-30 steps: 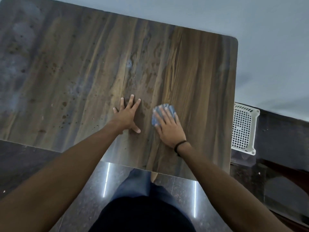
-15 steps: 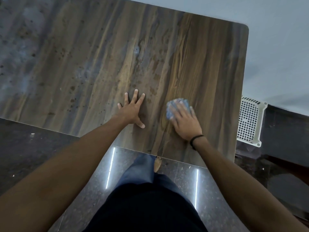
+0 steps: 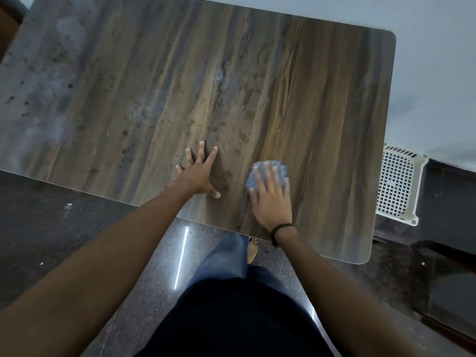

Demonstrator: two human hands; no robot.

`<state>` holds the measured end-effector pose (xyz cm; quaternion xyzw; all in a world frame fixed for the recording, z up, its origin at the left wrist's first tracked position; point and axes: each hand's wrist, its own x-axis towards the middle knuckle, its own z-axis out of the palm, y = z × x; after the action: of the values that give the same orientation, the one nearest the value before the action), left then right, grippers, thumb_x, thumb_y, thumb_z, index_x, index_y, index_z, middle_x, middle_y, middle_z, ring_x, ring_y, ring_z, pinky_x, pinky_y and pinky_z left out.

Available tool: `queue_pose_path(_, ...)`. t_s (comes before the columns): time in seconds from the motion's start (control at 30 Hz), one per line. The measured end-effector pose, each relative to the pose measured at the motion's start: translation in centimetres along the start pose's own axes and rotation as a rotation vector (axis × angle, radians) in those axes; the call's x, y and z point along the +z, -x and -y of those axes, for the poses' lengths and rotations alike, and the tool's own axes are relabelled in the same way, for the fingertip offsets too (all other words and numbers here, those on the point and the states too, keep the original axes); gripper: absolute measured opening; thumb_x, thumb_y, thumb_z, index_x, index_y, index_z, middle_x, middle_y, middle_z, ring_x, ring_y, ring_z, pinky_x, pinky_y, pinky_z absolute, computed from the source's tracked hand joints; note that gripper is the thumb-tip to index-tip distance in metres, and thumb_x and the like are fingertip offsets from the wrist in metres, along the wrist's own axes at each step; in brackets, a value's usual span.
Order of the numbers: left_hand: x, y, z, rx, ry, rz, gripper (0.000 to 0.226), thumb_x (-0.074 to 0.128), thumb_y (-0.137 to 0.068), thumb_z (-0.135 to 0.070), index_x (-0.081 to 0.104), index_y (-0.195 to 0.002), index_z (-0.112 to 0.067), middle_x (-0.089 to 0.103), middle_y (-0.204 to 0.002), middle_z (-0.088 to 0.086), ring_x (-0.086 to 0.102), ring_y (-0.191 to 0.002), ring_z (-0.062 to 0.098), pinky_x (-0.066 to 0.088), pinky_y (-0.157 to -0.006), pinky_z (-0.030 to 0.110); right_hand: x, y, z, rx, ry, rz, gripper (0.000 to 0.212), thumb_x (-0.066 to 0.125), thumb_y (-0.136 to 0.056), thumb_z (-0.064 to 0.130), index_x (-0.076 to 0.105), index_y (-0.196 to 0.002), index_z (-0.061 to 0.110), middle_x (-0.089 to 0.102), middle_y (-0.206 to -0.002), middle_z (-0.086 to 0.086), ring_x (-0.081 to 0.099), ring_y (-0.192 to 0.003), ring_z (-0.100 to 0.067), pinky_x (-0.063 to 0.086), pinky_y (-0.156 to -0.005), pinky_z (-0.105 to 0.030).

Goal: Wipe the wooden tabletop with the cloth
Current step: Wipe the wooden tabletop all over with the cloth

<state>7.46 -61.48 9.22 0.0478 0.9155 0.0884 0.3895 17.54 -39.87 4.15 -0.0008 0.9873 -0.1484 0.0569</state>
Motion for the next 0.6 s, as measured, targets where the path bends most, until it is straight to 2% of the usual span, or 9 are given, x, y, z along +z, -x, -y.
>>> queue_pose_path(0.07, 0.0, 0.0, 0.0, -0.001, -0.002, -0.008, 0.144, 0.092, -0.062, -0.046, -0.017, -0.156, -0.037, -0.04, -0.157, -0.003, -0.026, -0.146, 0.043, 0.009, -0.11, 0.076, -0.1, 1.7, -1.1, -0.363, 0.063, 0.081, 0.058, 0.034, -0.106, 0.041, 0.02, -0.162, 0.031, 0.016, -0.169, 0.003, 0.01, -0.156, -0.018, 0.019, -0.123, -0.057)
queue_pose_path(0.1, 0.0, -0.1, 0.1, 0.0, -0.004, -0.012, 0.144, 0.091, -0.062, -0.047, -0.017, -0.156, -0.037, -0.04, -0.158, -0.003, -0.026, -0.147, 0.043, 0.009, -0.11, 0.076, -0.5, 1.2, -2.6, -0.422, 0.087, 0.082, 0.057, 0.034, -0.106, 0.042, 0.022, -0.161, 0.032, 0.017, -0.169, 0.004, 0.012, -0.156, -0.017, 0.022, -0.121, -0.057)
queue_pose_path(0.13, 0.0, -0.1, 0.1, -0.002, -0.004, -0.016, 0.144, 0.091, -0.062, -0.047, -0.017, -0.156, -0.037, -0.039, -0.158, -0.003, -0.026, -0.147, 0.043, 0.01, -0.11, 0.076, -0.9, 0.4, -3.9, -0.373, 0.103, 0.063, 0.056, 0.033, -0.107, 0.041, 0.022, -0.161, 0.032, 0.018, -0.169, 0.004, 0.012, -0.156, -0.017, 0.023, -0.12, -0.058)
queue_pose_path(0.23, 0.0, -0.1, 0.1, -0.009, -0.001, -0.01, 0.145, 0.092, -0.061, -0.047, -0.018, -0.155, -0.039, -0.04, -0.157, -0.005, -0.026, -0.147, 0.042, 0.009, -0.11, 0.076, -1.7, -1.1, -4.9, 0.106, -0.003, -0.002, 0.057, 0.033, -0.108, 0.041, 0.018, -0.162, 0.031, 0.013, -0.17, 0.002, 0.007, -0.157, -0.019, 0.01, -0.125, -0.056)
queue_pose_path(0.27, 0.0, -0.1, 0.2, -0.008, 0.0, -0.006, 0.145, 0.092, -0.061, -0.047, -0.019, -0.155, -0.04, -0.04, -0.157, -0.005, -0.026, -0.147, 0.041, 0.009, -0.11, 0.076, -1.5, -0.5, -4.1, 0.123, -0.005, -0.002, 0.059, 0.033, -0.108, 0.041, 0.015, -0.162, 0.03, 0.01, -0.17, 0.001, 0.004, -0.157, -0.021, 0.007, -0.124, -0.055)
queue_pose_path(0.37, 0.0, -0.1, 0.2, -0.006, -0.002, -0.006, 0.146, 0.092, -0.061, -0.048, -0.019, -0.155, -0.04, -0.04, -0.157, -0.005, -0.027, -0.147, 0.041, 0.009, -0.11, 0.076, -0.5, 3.8, -3.2, -0.305, 0.073, 0.068, 0.058, 0.032, -0.108, 0.041, 0.015, -0.162, 0.031, 0.01, -0.17, 0.004, 0.005, -0.157, -0.018, 0.016, -0.124, -0.056)
queue_pose_path(0.43, 0.0, -0.1, 0.1, -0.01, -0.002, -0.007, 0.145, 0.092, -0.061, -0.048, -0.019, -0.155, -0.04, -0.04, -0.157, -0.005, -0.027, -0.147, 0.04, 0.009, -0.11, 0.076, -1.0, 4.8, -5.6, -0.381, 0.104, 0.064, 0.056, 0.033, -0.108, 0.042, 0.02, -0.161, 0.034, 0.015, -0.169, 0.007, 0.007, -0.157, -0.015, 0.021, -0.122, -0.056)
queue_pose_path(0.53, -0.1, -0.2, 0.1, -0.015, -0.007, -0.001, 0.146, 0.092, -0.061, -0.049, -0.02, -0.154, -0.041, -0.041, -0.157, -0.005, -0.027, -0.147, 0.04, 0.009, -0.11, 0.076, -1.6, 3.6, -7.2, 0.107, 0.023, -0.013, 0.056, 0.034, -0.108, 0.041, 0.019, -0.161, 0.033, 0.015, -0.17, 0.004, 0.006, -0.157, -0.018, 0.013, -0.125, -0.057)
queue_pose_path(0.6, -0.1, -0.3, 0.3, -0.015, -0.007, 0.001, 0.146, 0.092, -0.06, -0.049, -0.021, -0.153, -0.041, -0.041, -0.157, -0.006, -0.027, -0.147, 0.04, 0.009, -0.11, 0.076, -1.2, 4.2, -5.2, 0.212, 0.017, -0.028, 0.059, 0.033, -0.108, 0.042, 0.014, -0.162, 0.03, 0.01, -0.17, -0.001, 0.003, -0.157, -0.022, 0.007, -0.125, -0.055)
